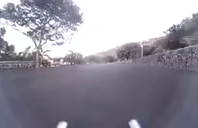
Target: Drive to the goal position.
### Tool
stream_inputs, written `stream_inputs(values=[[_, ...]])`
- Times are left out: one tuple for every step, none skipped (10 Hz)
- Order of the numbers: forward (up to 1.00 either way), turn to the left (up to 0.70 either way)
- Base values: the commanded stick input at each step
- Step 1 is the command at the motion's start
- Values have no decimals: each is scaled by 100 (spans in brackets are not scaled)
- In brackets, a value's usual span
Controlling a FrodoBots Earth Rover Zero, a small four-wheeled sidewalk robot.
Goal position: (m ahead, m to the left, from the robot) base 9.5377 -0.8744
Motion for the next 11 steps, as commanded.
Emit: stream_inputs(values=[[70, 0], [70, 0], [70, 0], [70, 0], [70, 0], [70, 0], [70, 0], [70, 0], [70, 0], [70, 0], [70, 0]])
